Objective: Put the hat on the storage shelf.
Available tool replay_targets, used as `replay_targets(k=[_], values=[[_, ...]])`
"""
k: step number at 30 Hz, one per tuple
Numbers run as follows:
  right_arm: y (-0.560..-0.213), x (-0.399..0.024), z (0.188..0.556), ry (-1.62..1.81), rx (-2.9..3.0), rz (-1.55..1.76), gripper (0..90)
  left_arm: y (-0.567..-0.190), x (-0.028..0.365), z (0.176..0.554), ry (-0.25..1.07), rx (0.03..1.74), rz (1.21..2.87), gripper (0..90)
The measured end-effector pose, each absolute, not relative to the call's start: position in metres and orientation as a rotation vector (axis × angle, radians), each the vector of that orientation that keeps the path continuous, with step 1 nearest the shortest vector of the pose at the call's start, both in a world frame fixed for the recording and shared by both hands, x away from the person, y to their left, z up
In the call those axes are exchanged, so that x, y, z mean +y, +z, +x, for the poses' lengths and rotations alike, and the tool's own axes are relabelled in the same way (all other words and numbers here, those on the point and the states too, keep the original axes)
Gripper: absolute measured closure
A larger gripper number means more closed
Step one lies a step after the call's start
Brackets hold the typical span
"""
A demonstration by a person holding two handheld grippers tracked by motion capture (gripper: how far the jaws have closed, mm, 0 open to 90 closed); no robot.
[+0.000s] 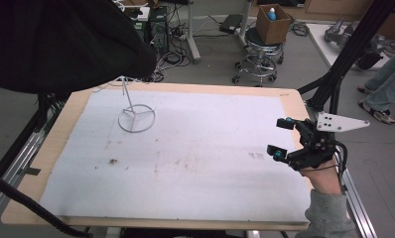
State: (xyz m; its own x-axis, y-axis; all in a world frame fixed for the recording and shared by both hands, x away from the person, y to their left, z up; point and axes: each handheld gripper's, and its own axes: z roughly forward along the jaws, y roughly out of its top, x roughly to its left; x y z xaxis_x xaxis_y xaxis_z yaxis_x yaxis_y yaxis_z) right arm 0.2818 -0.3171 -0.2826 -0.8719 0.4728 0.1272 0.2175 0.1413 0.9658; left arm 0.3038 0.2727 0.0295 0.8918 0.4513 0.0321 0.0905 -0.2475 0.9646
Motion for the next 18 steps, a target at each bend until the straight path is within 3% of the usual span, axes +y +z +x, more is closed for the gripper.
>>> replay_targets(k=[18], values=[[-0.281, -0.328, 0.279, 1.829, 2.169, 0.698, 0.9, 0.072, 0.265, 0.322, 0.362, 0.347, 1.761, 69.1]])
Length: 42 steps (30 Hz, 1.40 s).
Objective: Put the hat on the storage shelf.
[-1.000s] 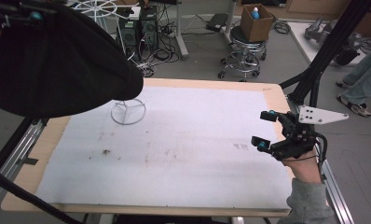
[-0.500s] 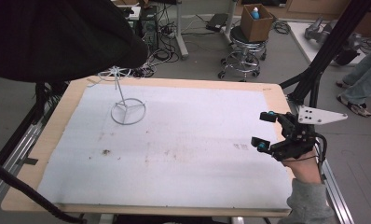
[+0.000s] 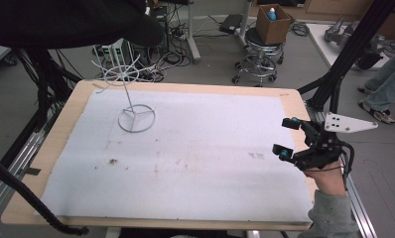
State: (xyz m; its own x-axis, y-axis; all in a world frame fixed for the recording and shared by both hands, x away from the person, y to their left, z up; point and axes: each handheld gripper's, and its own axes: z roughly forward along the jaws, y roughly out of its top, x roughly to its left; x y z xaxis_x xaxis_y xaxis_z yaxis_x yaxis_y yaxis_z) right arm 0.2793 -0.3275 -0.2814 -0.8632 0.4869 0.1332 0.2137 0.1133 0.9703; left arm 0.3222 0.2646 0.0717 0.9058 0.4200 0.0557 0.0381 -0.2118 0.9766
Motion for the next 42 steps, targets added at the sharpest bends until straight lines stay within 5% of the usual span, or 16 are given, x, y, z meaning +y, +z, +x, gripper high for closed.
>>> replay_targets(k=[20, 42], values=[[-0.286, -0.317, 0.284, 1.79, 2.225, 0.696, 1.0, 0.053, 0.266, 0.366, 0.454, 0.397, 1.721, 68.7], [-0.287, -0.314, 0.284, 1.798, 2.236, 0.691, 0.9, -0.012, 0.271, 0.377, 0.358, 0.443, 1.798, 67.9]])
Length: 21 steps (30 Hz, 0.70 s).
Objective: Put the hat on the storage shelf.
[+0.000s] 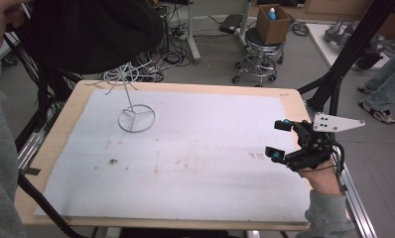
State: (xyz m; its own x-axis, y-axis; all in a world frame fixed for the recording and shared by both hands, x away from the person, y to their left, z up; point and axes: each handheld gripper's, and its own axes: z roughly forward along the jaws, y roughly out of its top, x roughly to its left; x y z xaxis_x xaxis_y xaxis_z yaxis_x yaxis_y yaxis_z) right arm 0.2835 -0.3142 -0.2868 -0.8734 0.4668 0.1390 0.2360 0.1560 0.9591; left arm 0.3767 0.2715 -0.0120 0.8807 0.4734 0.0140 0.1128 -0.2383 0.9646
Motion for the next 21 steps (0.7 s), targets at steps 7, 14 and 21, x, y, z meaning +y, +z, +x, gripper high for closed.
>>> replay_targets(k=[7, 14, 21], values=[[-0.287, -0.31, 0.284, 1.795, 2.245, 0.68, 0.9, -0.031, 0.271, 0.375, 0.341, 0.467, 1.838, 67.5], [-0.288, -0.306, 0.284, 1.789, 2.266, 0.676, 1.0, -0.052, 0.274, 0.373, 0.332, 0.496, 1.874, 67.3], [-0.289, -0.299, 0.287, 1.778, 2.292, 0.664, 1.0, -0.079, 0.271, 0.375, 0.324, 0.521, 1.904, 67.1]])
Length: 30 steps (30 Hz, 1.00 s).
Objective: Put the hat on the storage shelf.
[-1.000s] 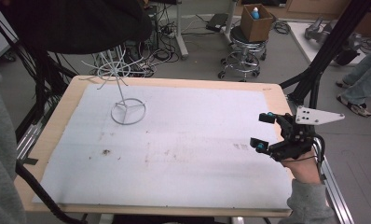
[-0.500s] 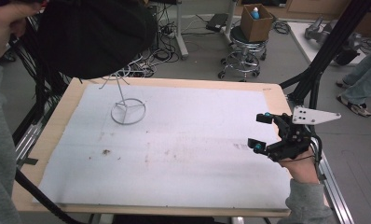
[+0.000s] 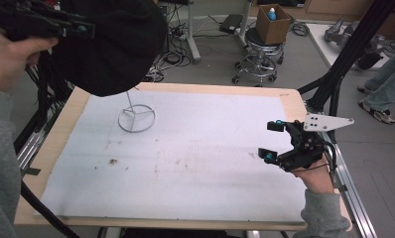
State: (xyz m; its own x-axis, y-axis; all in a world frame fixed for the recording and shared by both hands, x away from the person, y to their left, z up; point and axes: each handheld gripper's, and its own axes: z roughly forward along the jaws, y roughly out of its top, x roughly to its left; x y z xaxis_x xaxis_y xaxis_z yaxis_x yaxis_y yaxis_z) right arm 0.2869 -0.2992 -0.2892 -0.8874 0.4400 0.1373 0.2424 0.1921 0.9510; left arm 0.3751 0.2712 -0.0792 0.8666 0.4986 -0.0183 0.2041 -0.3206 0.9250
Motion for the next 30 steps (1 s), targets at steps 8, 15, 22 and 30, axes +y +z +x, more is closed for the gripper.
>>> replay_targets(k=[8, 15, 22, 30], values=[[-0.287, -0.294, 0.284, 1.757, 2.292, 0.645, 1.0, -0.108, 0.277, 0.376, 0.293, 0.52, 1.866, 67.1], [-0.29, -0.286, 0.287, 1.736, 2.322, 0.63, 1.0, -0.126, 0.274, 0.375, 0.275, 0.527, 1.881, 66.5], [-0.288, -0.281, 0.283, 1.737, 2.331, 0.615, 1.0, -0.132, 0.273, 0.376, 0.281, 0.535, 1.867, 65.1], [-0.288, -0.283, 0.284, 1.737, 2.331, 0.617, 1.0, -0.134, 0.271, 0.377, 0.26, 0.532, 1.869, 57.3]])
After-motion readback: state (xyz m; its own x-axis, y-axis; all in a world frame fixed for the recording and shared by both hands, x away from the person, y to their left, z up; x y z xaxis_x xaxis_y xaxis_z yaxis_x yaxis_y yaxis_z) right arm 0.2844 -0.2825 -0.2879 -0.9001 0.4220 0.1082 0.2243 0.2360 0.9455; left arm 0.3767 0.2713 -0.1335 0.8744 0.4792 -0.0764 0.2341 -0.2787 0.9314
